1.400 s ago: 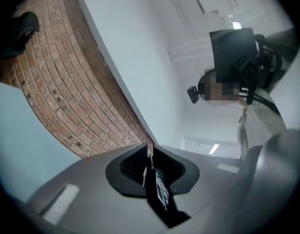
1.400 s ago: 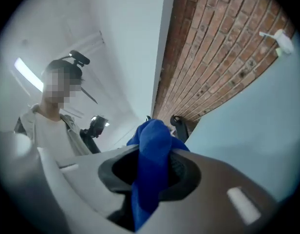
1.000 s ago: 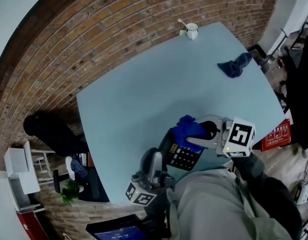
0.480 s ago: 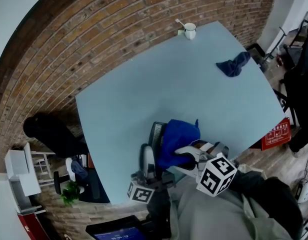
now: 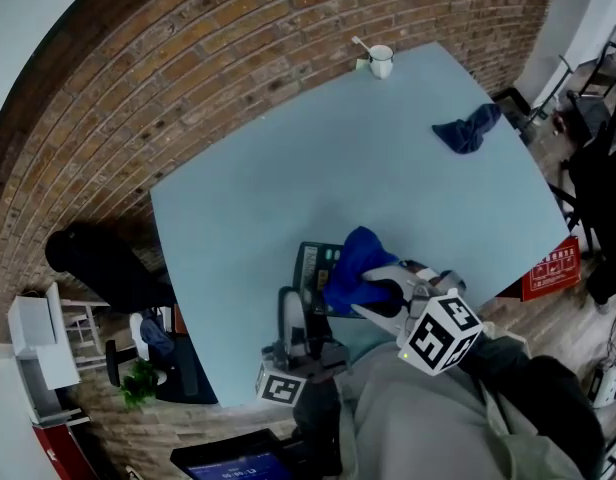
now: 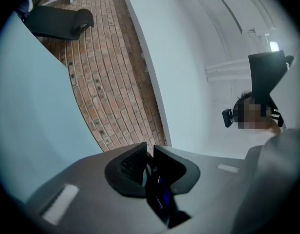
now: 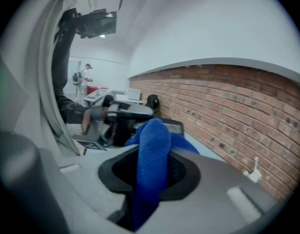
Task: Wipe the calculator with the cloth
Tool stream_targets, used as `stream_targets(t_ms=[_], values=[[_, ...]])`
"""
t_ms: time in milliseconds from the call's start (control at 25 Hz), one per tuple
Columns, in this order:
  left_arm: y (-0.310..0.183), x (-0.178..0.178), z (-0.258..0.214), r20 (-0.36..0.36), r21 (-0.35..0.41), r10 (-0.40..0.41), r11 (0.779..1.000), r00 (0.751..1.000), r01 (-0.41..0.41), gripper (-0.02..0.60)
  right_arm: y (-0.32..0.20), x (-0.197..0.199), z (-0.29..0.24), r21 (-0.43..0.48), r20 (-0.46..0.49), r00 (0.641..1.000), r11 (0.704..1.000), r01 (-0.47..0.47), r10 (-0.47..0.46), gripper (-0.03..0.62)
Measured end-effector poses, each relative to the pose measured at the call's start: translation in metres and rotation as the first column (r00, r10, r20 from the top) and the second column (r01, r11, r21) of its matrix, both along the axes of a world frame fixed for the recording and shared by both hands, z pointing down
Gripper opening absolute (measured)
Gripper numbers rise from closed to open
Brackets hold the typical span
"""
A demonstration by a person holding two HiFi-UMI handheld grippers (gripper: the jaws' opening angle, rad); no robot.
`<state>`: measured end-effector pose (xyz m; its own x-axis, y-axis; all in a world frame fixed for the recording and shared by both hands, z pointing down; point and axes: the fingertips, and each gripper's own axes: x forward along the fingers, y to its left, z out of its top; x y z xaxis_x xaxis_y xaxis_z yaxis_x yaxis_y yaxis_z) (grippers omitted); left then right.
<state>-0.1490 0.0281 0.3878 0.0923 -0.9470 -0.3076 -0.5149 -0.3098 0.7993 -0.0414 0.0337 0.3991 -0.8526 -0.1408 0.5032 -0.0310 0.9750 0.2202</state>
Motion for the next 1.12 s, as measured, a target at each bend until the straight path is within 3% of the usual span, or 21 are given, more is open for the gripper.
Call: stream_targets(t_ms=[120,200,440,520,640,760,960,1120], values=[[0.000,-0.006,-0.001,0.001,0.015,-0.016,1.000,1.000,0.016,0.041,0.050,-0.011,0.007,-0.031,-0.029,0.987,0.987,0.158,-0.158,0.092],[0.003,-0.007,0.000,-0.004,0.017,-0.010,1.000,1.000,0.011,0.041,0.056,-0.010,0.011,-0.035,-0.032,0.983,0.983,0.180,-0.181,0.092],[0.000,-0.007,-0.003,-0.157,0.023,-0.022,0.999,0.987,0.026,0.041,-0.021,0.024,0.005,0.014,0.012,0.997,0.997,-0.082,0.082,0.092],[-0.001,-0.011,0.001,-0.190,0.000,-0.057,0.998,0.980,0.059,0.041,-0.018,0.028,0.004,0.050,-0.002,0.996,0.994,-0.092,0.092,0.092],[-0.002,-0.010,0.000,-0.207,-0.028,-0.104,0.995,0.973,0.100,0.041,0.012,0.014,0.002,0.164,-0.038,0.999,0.986,-0.016,0.022,0.092],[-0.005,-0.006,-0.003,-0.181,-0.035,-0.127,0.992,0.975,0.123,0.041,0.029,-0.011,0.004,0.306,-0.092,0.995,0.949,0.071,-0.045,0.092],[-0.005,-0.001,-0.004,-0.207,-0.044,-0.120,0.993,0.971,0.114,0.041,0.033,-0.028,0.006,0.512,-0.174,0.983,0.846,0.146,-0.064,0.094],[-0.002,-0.007,-0.005,-0.230,-0.035,-0.114,0.993,0.967,0.109,0.041,0.034,-0.009,0.010,0.540,-0.178,0.982,0.829,0.146,-0.057,0.094]])
